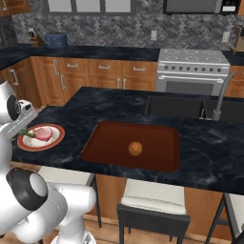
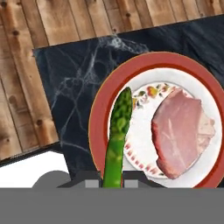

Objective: Create a steak meal by picking up the steak and asparagus from the tray and placing them on the plate. Leave the orange on the tray.

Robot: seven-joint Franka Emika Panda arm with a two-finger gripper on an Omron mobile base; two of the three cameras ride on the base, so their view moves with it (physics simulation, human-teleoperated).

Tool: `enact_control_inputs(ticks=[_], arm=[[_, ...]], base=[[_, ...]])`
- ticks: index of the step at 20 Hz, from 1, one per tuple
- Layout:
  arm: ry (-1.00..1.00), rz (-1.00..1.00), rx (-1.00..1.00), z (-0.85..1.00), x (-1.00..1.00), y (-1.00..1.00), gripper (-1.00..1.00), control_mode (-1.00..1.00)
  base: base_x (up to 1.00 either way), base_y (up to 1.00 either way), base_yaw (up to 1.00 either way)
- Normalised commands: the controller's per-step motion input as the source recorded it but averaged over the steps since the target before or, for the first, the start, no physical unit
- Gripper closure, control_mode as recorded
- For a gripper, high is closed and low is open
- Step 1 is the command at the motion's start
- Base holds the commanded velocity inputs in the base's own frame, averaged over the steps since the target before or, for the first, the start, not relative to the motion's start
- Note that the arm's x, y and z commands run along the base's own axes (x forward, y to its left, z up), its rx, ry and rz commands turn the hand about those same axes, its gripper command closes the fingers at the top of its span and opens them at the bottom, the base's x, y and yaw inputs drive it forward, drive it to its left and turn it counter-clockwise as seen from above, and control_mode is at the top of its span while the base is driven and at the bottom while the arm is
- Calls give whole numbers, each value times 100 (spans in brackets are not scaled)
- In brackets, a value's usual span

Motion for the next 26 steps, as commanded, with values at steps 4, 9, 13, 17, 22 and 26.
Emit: enact_control_inputs(ticks=[4,9,13,17,22,26], arm=[[0,9,0,-46,11,9,100,-100],[0,10,0,-31,32,3,100,-100],[0,8,0,-28,34,5,100,-100],[0,3,-1,-35,26,14,100,-100],[0,0,-1,-29,28,15,100,-100],[0,0,0,-16,33,6,100,-100]], base=[[0,0,0],[0,0,0],[0,0,0],[0,0,0],[0,0,0],[0,0,0]])
